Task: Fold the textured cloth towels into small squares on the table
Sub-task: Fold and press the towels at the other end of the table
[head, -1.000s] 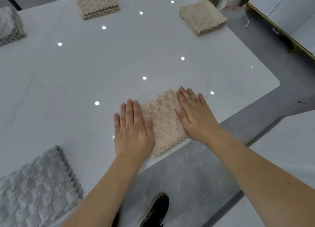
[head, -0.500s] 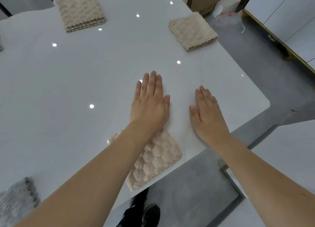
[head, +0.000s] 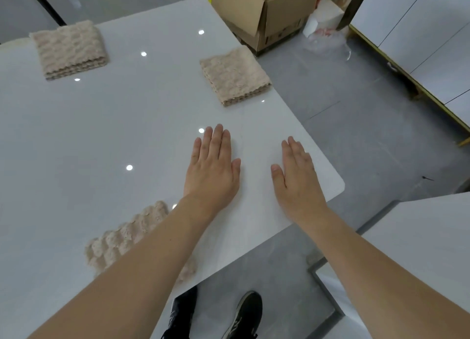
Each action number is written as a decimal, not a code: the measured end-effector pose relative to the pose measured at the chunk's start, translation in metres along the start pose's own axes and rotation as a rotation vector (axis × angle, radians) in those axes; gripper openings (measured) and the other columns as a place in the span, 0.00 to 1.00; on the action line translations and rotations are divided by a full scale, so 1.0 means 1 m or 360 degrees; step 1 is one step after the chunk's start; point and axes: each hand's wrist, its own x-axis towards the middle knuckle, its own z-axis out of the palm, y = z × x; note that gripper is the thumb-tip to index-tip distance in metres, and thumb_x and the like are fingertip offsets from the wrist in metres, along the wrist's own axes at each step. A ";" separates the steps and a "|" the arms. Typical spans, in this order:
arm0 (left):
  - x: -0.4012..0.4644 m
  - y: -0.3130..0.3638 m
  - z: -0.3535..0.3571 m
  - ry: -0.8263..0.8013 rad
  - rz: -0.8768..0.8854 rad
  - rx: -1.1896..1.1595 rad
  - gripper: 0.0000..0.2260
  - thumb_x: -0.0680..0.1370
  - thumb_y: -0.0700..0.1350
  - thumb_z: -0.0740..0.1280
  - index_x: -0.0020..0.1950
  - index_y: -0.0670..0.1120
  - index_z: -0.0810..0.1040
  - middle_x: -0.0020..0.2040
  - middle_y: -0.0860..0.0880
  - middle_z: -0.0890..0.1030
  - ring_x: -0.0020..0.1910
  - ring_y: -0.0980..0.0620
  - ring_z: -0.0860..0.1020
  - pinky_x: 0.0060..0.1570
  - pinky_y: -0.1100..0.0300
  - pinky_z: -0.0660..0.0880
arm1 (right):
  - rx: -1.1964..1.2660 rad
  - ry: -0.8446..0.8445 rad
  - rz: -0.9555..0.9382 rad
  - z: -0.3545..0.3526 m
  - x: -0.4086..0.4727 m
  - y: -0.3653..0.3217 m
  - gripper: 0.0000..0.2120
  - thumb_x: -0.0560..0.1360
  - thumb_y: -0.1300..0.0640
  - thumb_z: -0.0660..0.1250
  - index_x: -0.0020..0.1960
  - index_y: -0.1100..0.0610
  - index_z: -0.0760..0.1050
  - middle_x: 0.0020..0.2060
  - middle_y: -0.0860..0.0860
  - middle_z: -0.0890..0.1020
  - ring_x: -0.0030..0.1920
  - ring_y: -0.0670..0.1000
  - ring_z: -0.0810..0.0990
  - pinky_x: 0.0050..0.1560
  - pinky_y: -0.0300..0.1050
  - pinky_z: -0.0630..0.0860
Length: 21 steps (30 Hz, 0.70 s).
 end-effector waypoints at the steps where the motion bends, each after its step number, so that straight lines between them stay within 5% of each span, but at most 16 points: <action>1: 0.001 0.006 0.001 -0.0006 0.0000 0.0007 0.28 0.84 0.52 0.46 0.80 0.42 0.44 0.81 0.45 0.43 0.79 0.47 0.40 0.76 0.52 0.36 | 0.0010 0.0003 -0.0015 -0.004 0.001 0.005 0.27 0.83 0.52 0.49 0.79 0.59 0.49 0.79 0.52 0.49 0.78 0.48 0.44 0.77 0.45 0.40; 11: 0.032 0.021 0.013 0.0005 -0.0081 -0.0017 0.32 0.79 0.55 0.37 0.80 0.41 0.46 0.81 0.45 0.45 0.79 0.46 0.41 0.76 0.52 0.35 | -0.0022 -0.0085 -0.0187 -0.023 0.038 0.026 0.29 0.80 0.50 0.47 0.78 0.59 0.51 0.78 0.53 0.52 0.78 0.47 0.46 0.77 0.46 0.43; 21: 0.075 0.063 0.009 0.0043 0.0077 0.0037 0.30 0.81 0.54 0.39 0.80 0.41 0.47 0.81 0.44 0.46 0.79 0.46 0.42 0.76 0.51 0.37 | 0.0046 -0.0067 -0.0038 -0.048 0.067 0.057 0.27 0.83 0.54 0.50 0.79 0.60 0.48 0.78 0.55 0.51 0.78 0.50 0.47 0.77 0.49 0.44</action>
